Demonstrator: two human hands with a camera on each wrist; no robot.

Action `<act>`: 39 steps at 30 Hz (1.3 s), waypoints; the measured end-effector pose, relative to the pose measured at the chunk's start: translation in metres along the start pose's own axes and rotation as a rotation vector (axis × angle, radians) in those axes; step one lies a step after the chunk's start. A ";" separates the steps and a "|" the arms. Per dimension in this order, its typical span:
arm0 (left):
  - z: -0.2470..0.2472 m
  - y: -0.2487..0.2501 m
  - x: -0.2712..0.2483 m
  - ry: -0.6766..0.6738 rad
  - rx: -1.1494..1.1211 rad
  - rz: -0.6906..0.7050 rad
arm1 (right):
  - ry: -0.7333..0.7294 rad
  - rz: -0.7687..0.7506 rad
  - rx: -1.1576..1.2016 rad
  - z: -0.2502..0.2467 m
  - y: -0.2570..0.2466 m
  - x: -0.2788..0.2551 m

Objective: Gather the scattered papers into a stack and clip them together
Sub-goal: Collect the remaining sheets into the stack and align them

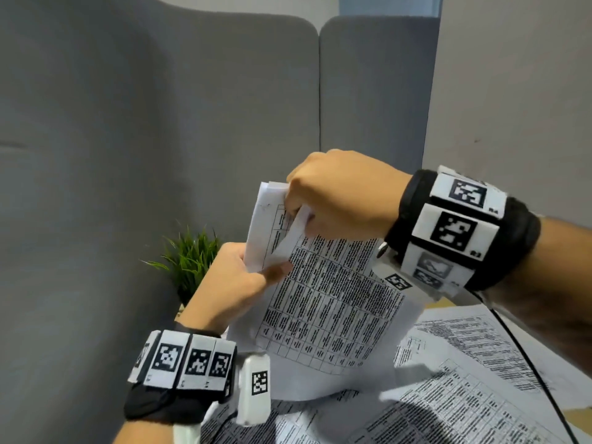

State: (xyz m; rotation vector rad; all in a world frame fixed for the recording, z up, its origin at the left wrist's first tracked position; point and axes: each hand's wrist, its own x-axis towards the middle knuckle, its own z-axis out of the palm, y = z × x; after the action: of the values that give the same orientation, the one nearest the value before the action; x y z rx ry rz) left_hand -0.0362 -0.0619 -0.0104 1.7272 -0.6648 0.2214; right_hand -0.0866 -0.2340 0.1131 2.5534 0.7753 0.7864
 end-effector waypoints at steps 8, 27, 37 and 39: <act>-0.015 -0.013 0.004 0.348 -0.282 0.005 | 0.720 0.317 0.656 0.023 0.050 -0.035; -0.012 -0.042 0.003 0.332 -0.364 -0.034 | 0.540 0.542 1.887 0.184 0.023 -0.059; -0.016 -0.042 0.001 0.254 -0.447 -0.042 | 0.382 0.597 1.681 0.190 0.025 -0.061; -0.019 -0.044 0.000 0.183 -0.417 -0.058 | 0.375 0.584 1.679 0.190 0.024 -0.061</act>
State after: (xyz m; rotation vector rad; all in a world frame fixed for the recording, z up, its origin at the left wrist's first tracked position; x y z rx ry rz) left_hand -0.0085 -0.0388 -0.0415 1.3062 -0.4851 0.1830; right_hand -0.0051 -0.3211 -0.0486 4.3561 1.0524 1.0020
